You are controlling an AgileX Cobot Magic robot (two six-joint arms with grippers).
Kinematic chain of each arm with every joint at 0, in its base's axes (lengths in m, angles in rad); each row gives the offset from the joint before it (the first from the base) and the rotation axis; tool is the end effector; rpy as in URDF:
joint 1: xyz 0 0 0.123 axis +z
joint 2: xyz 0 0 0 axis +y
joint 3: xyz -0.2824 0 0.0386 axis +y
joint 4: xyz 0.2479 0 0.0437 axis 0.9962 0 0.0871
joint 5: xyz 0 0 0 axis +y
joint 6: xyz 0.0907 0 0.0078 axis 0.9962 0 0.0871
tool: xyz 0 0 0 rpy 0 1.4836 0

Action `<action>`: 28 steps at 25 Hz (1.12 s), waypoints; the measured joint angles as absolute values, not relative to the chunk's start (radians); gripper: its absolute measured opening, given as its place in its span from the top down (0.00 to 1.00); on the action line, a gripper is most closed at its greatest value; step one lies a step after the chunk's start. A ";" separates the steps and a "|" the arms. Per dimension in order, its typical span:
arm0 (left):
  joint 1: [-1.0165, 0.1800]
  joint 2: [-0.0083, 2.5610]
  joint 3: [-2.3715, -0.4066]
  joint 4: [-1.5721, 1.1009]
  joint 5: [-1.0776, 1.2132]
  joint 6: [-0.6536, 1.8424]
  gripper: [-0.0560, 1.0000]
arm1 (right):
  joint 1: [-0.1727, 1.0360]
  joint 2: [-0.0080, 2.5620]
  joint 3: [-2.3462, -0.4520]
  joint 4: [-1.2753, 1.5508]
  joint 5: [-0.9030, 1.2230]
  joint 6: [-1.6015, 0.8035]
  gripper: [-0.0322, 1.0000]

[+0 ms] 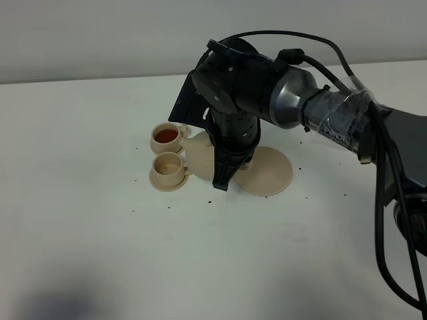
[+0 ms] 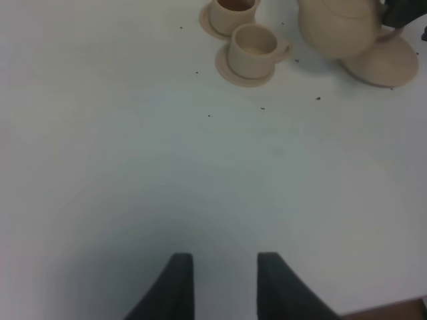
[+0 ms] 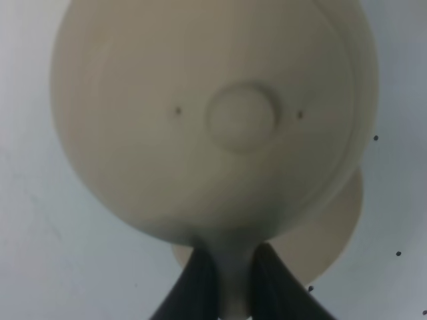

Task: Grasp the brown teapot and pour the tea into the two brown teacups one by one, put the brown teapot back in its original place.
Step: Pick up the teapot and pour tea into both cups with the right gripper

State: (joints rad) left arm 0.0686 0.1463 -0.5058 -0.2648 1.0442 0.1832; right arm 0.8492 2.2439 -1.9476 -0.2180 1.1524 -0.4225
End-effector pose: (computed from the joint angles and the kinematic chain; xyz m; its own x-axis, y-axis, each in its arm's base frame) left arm 0.0183 -0.0194 0.2816 -0.5419 0.0094 -0.8404 0.1478 0.9854 -0.0843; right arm 0.3275 0.3449 0.2020 -0.2153 -0.9720 -0.0942 -0.9329 0.2332 -0.2743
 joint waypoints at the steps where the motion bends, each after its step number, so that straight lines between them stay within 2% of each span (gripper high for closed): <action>1: 0.069 0.146 -0.506 -0.265 1.044 0.183 0.71 | 0.849 2.244 -1.948 -0.218 1.152 -0.422 0.86; 13: 0.069 0.146 -0.506 -0.265 1.044 0.183 0.71 | 0.854 2.244 -1.948 -0.264 1.159 -0.432 0.86; 28: 0.069 0.146 -0.506 -0.265 1.044 0.182 0.71 | 1.006 2.245 -1.948 -0.735 1.100 -0.419 0.86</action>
